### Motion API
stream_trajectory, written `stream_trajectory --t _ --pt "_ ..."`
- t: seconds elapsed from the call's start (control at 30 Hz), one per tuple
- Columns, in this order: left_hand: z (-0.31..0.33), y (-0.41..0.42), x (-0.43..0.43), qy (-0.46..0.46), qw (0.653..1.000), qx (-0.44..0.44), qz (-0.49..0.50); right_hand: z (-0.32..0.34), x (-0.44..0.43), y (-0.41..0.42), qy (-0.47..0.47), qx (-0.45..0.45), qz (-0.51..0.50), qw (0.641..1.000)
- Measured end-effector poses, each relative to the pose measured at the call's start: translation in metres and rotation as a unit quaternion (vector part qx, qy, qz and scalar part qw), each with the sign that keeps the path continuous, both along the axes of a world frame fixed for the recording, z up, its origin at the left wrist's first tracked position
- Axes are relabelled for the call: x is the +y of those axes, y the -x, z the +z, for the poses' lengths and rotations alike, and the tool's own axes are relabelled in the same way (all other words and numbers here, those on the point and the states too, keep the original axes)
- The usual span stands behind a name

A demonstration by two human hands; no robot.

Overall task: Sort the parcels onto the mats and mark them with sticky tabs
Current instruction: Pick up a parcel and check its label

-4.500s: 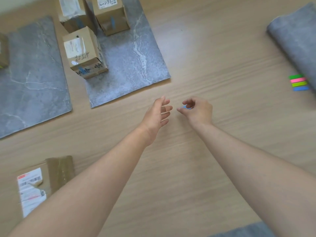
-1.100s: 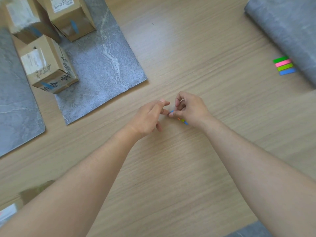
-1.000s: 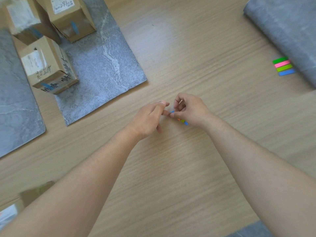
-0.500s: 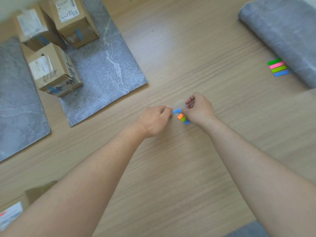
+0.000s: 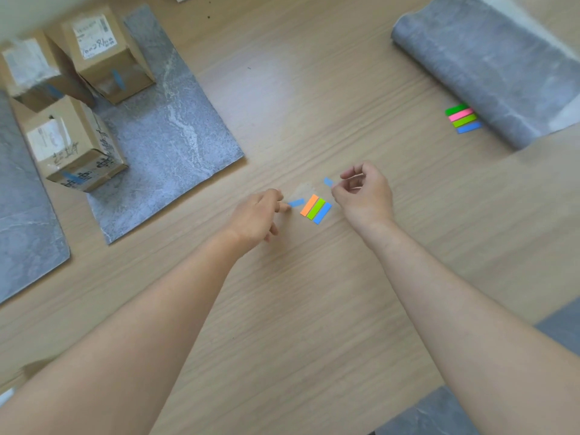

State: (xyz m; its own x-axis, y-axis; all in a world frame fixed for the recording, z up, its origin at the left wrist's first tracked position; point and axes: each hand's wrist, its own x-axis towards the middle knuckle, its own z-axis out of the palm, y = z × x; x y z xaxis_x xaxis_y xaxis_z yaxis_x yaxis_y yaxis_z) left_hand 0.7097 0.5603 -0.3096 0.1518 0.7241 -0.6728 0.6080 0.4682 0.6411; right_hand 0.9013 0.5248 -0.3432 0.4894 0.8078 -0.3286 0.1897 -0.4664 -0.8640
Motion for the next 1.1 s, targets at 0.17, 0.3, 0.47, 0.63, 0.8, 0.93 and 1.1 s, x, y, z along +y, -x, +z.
stream_trajectory --t 0.17,0.3,0.47,0.63,0.8,0.93,1.1 --pt "-0.001 -0.005 0.002 0.018 0.984 -0.092 0.153 0.004 -0.013 -0.011 -0.026 0.008 0.0 1.0" --pt "0.008 -0.005 -0.003 0.027 0.96 -0.147 0.236 0.011 -0.027 -0.011 -0.063 0.032 -0.007 0.997" --pt "0.026 -0.001 -0.021 0.0 0.957 -0.171 0.235 0.037 -0.042 0.009 -0.15 0.021 0.036 0.988" --pt "0.06 0.01 -0.04 -0.025 0.962 -0.193 0.191 0.071 -0.05 0.032 -0.202 -0.028 0.108 0.973" --pt "0.097 0.03 -0.064 -0.055 0.959 -0.212 0.182 0.105 -0.07 0.051 -0.26 -0.081 0.168 0.947" --pt "0.123 0.05 -0.098 -0.055 0.96 -0.228 0.152 0.129 -0.1 0.07 -0.294 -0.124 0.209 0.924" --pt "0.146 0.093 -0.151 -0.062 0.952 -0.261 0.149 0.153 -0.146 0.112 -0.329 -0.173 0.259 0.891"
